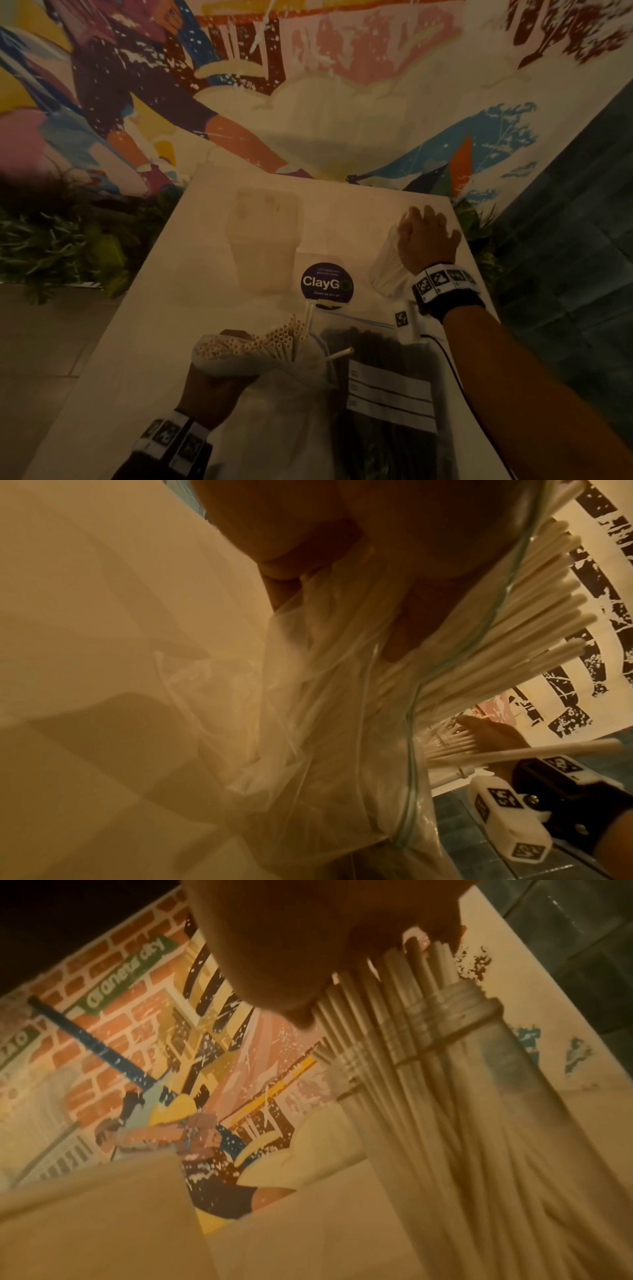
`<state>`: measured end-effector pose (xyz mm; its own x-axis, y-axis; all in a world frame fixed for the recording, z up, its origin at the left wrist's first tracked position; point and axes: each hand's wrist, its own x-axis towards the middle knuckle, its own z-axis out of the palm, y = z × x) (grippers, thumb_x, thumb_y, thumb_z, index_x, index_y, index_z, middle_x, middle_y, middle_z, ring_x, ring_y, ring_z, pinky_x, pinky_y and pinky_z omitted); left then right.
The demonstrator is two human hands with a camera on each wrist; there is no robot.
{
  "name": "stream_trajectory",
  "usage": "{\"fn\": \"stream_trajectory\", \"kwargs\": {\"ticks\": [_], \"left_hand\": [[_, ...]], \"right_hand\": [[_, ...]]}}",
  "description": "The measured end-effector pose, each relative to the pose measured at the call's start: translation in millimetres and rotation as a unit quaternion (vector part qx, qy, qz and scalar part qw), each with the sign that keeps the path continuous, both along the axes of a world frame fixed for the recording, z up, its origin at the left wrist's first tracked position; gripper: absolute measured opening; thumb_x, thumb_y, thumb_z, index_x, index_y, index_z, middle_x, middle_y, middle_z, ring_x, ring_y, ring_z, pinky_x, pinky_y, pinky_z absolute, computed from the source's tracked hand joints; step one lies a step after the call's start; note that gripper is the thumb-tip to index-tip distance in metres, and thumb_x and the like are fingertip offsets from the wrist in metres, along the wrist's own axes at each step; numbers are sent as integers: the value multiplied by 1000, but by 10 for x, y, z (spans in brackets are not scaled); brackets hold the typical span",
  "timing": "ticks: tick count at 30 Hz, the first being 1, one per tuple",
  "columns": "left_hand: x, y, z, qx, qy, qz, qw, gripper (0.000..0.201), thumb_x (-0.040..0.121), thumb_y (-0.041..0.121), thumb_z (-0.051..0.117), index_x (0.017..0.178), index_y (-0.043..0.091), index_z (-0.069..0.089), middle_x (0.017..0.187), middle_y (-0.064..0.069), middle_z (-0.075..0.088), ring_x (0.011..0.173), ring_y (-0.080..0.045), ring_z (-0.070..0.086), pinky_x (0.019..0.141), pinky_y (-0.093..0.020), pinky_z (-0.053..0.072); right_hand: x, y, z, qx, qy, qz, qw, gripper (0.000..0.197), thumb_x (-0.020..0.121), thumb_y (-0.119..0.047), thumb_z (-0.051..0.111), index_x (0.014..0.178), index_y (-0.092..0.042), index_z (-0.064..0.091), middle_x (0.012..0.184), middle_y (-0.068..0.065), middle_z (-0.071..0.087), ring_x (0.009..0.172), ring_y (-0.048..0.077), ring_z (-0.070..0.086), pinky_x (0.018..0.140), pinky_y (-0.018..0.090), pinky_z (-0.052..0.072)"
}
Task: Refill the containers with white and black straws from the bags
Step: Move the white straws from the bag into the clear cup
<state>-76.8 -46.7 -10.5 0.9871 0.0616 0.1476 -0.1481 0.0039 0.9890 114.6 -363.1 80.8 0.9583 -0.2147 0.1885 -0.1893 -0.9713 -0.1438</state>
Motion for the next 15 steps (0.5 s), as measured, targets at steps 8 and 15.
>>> {"fn": "stream_trajectory", "kwargs": {"ticks": [8,15], "left_hand": [[-5,-10,-16,17,-3,10,1000,42,47,46,80,86,52,66,91,18,69,81,0,65,72,-21,56],[4,16,-86,-16,-3,4,1000,45,52,58,83,91,42,68,94,9,70,87,-10,68,76,-27,57]], "right_hand": [[-358,122,174,159,-290,90,939,42,91,-30,52,126,-6,55,131,17,55,121,27,49,103,28,31],[-1205,348,-312,189,38,244,950,63,76,-6,64,134,-24,49,137,0,51,126,19,47,107,43,39]]}}
